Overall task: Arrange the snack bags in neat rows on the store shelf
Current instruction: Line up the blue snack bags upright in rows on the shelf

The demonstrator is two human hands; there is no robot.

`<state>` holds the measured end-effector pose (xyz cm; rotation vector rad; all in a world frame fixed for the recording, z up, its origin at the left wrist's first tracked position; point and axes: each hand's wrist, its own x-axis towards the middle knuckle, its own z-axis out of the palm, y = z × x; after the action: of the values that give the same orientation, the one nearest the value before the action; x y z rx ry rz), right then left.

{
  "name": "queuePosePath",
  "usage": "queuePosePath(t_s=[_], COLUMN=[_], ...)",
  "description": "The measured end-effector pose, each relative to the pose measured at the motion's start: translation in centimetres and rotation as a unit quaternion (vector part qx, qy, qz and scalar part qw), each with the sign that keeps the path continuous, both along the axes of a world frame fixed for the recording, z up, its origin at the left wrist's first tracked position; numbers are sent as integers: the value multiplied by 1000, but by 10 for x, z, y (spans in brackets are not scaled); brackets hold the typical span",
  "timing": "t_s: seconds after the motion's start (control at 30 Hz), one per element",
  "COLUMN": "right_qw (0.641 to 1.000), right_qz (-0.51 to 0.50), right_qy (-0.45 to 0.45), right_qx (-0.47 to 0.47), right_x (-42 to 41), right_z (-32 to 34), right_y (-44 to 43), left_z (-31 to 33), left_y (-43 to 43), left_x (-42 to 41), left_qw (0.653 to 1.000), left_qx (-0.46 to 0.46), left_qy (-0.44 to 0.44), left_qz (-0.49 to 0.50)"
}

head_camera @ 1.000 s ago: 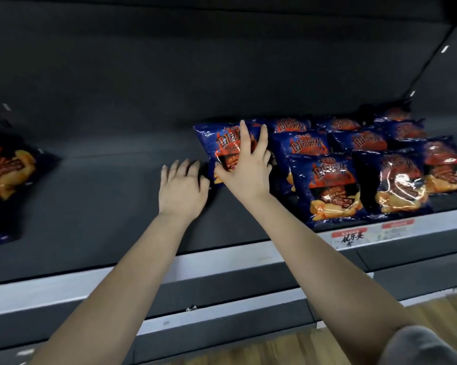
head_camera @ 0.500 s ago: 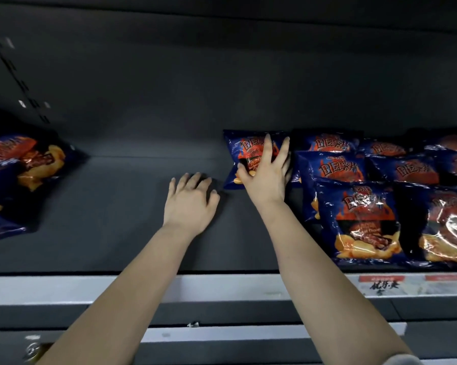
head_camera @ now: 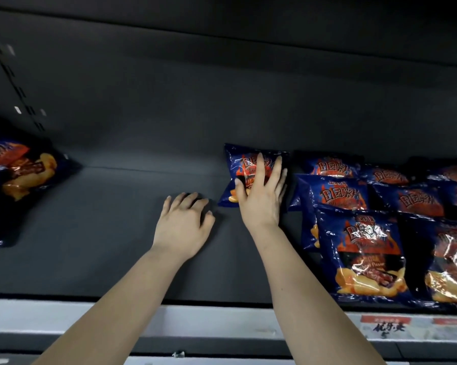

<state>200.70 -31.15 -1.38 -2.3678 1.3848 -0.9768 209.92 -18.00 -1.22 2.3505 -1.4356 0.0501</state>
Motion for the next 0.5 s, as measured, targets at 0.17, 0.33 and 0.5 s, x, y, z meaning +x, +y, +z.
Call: queuePosePath(t_s=[0.17,0.33,0.5], right_qw=[999,998,997], right_qz=[-2,-5,-13], right_qy=[40,44,61], right_qx=[37,51,52], right_x=[0,-1,-1], right_z=[-1,1,3], right_y=[0,1,1], left_z=[1,2,2], left_y=[3,3,2], left_x=[1,1,0], left_qw=[1000,1000,1000], left_qx=[-7,-6,-8], left_qy=[1,1,3], left_qz=[8,2,4])
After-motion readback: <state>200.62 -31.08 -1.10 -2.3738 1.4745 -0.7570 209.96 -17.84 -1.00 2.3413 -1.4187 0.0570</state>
